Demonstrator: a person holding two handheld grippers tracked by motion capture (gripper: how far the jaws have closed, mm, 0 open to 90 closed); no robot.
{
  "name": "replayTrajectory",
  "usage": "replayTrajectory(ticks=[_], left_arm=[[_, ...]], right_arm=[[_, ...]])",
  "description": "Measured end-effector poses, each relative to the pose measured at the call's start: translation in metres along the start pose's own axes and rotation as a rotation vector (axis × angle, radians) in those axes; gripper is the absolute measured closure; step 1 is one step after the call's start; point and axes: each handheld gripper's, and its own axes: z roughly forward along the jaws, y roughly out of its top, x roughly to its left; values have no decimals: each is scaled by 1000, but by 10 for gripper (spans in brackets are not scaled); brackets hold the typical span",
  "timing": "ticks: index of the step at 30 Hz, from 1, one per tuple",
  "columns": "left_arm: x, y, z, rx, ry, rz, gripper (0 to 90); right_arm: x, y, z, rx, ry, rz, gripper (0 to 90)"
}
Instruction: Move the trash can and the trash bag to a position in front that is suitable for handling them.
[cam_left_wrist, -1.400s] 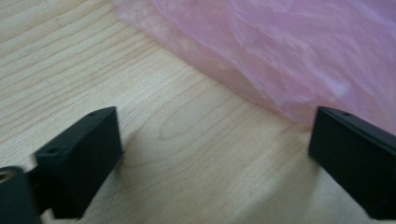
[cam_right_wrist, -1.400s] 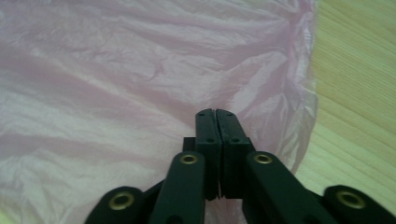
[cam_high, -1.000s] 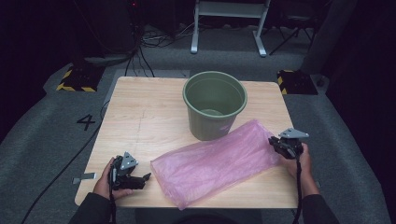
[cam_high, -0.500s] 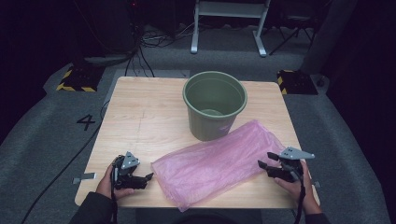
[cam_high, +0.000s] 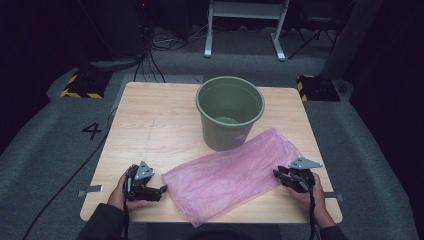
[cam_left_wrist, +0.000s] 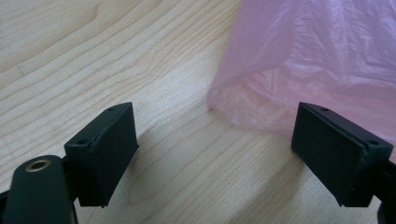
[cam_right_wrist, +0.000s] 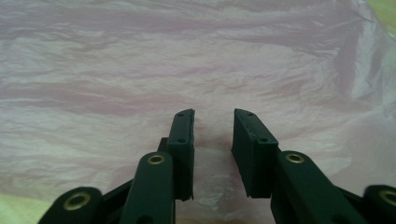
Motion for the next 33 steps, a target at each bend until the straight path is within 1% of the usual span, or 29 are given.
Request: replayTrajectory(ticks=[2, 3, 4, 6, 7, 8, 10, 11, 13, 14, 15, 16, 19, 20, 23, 24, 25, 26, 27, 28, 30, 31, 32, 33], left_arm=[[0, 1, 1, 1, -2, 2, 141], [-1, 2, 2, 2, -4, 5, 140], [-1, 2, 2, 1, -6, 3, 140], [-1, 3, 3, 0, -6, 0, 139], [-2, 5, 5, 0, -9, 1, 136], [-2, 6, 6, 4, -8, 9, 136], [-2, 7, 7, 4, -9, 9, 136], [-2, 8, 8, 5, -12, 12, 132], [-2, 9, 9, 5, -13, 13, 130], [-3, 10, 10, 4, -15, 7, 130], [-3, 11, 11, 4, -18, 7, 130], [-4, 11, 12, 2, -18, 7, 130], [-3, 12, 12, 3, -18, 15, 130], [-3, 12, 12, 2, -20, 17, 130], [-2, 13, 11, 12, -22, 21, 137], [0, 12, 10, 11, -13, 8, 161], [0, 12, 10, 11, -13, 8, 167], [3, 13, 8, 11, -3, -13, 168], [3, 13, 8, 11, -3, -13, 171], [4, 15, 6, -2, -2, -16, 173], [3, 18, 4, -19, -1, -19, 171], [2, 21, 3, -25, 6, -14, 173], [0, 24, 2, -41, 11, -8, 174], [0, 24, 2, -41, 11, -8, 174]], right_arm=[[-1, 0, 1, -2, -4, -3, 707], [-5, 1, 2, -3, -16, -7, 729], [-7, 2, 3, -5, -13, 7, 736], [-8, 2, 4, -6, -11, 14, 741], [-12, 4, 6, -8, -12, 24, 747], [-13, 5, 7, -5, -13, 23, 750], [-15, 6, 9, -3, -14, 23, 753], [-19, 10, 12, 3, -29, 27, 754], [-20, 11, 13, 5, -34, 28, 755], [-22, 12, 14, 6, -38, 26, 756], [-26, 16, 18, 5, -56, 25, 756], [-28, 17, 20, 2, -62, 29, 756], [-32, 18, 23, -1, -66, 34, 749], [-36, 20, 24, 4, -71, 37, 749], [-40, 22, 27, 5, -85, 47, 743], [-42, 23, 28, 9, -96, 39, 743], [-42, 23, 28, 9, -96, 39, 743], [-44, 25, 30, 2, -112, 35, 746], [-44, 25, 30, 2, -112, 35, 746], [-47, 27, 32, 5, -119, 43, 747], [-48, 27, 32, 9, -122, 49, 747], [-52, 28, 34, 8, -133, 54, 748], [-54, 29, 35, 7, -137, 63, 748], [-54, 29, 35, 7, -137, 63, 748]])
